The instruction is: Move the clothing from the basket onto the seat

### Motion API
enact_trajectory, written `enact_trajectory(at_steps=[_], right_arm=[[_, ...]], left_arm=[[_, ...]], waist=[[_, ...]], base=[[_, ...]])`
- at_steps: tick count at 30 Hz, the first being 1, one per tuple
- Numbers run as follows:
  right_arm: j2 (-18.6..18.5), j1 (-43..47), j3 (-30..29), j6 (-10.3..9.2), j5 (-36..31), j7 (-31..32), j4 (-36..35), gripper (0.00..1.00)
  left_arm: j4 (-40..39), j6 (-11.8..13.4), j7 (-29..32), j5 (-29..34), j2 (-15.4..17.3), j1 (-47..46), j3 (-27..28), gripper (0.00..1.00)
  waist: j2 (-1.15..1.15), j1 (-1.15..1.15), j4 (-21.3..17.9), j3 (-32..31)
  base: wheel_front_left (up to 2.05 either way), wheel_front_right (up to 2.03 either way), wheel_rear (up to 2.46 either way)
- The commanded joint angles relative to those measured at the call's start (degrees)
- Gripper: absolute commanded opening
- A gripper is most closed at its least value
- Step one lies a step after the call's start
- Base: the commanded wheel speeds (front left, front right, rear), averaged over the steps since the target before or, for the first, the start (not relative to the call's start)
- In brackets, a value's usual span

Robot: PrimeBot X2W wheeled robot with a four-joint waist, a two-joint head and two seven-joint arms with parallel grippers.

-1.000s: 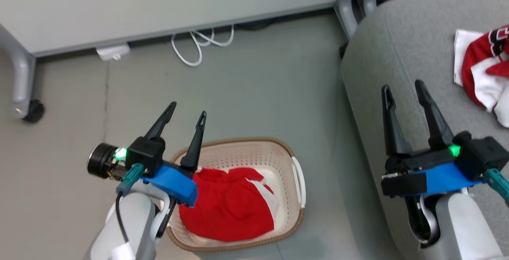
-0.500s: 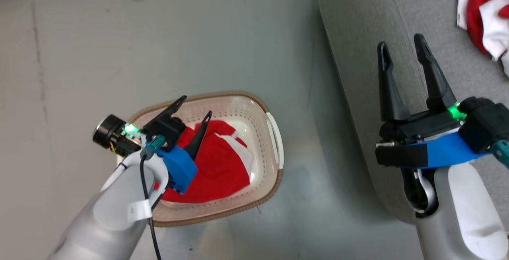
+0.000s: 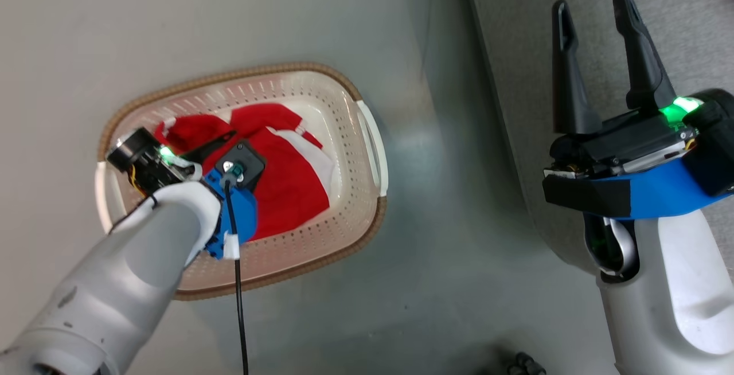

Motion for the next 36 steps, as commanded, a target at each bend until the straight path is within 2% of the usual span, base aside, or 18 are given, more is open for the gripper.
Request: enact_trajectory(at_steps=[1, 7, 12, 16, 22, 36], right_arm=[[0.2, -1.2, 0.1, 0.01, -0.1, -0.2, -0.5, 1.00], [0.3, -2.9, 0.5, 0.01, -0.4, -0.2, -3.0, 1.00], [0.3, -4.0, 1.0, 0.01, 0.2, -0.2, -4.9, 1.00], [0.3, -4.0, 1.2, 0.01, 0.2, -0.2, -6.7, 1.00], [0.3, -3.6, 1.6, 0.01, 0.7, -0.2, -8.4, 1.00], [0.3, -3.2, 0.6, 0.01, 1.1, -0.2, -11.2, 1.00]], left_arm=[[0.4, 0.0, 0.4, 0.3, 0.3, -1.6, -0.5, 1.00], [5.2, 0.0, 4.6, 0.4, -0.1, -6.1, -6.2, 1.00], [8.3, 0.0, 5.9, 0.5, 0.3, -9.2, -8.3, 1.00], [10.4, 0.0, 6.1, 1.6, 0.5, -11.8, -9.0, 1.00], [12.1, 0.0, 8.2, 0.1, 0.9, -13.1, -8.9, 1.00], [13.3, 0.0, 8.5, -1.9, 0.7, -14.7, -8.7, 1.00]], waist=[[0.00, -0.01, -1.2, 3.0], [0.00, -0.01, -2.1, 8.0], [0.00, -0.01, -2.8, 11.2], [0.00, -0.01, -3.2, 13.7], [0.00, -0.01, -4.2, 16.7], [0.00, -0.01, -5.5, 20.5]], base=[[0.00, 0.00, 0.00], [0.00, 0.00, 0.00], [0.00, 0.00, 0.00], [0.00, 0.00, 0.00], [0.00, 0.00, 0.00], [0.00, 0.00, 0.00]])
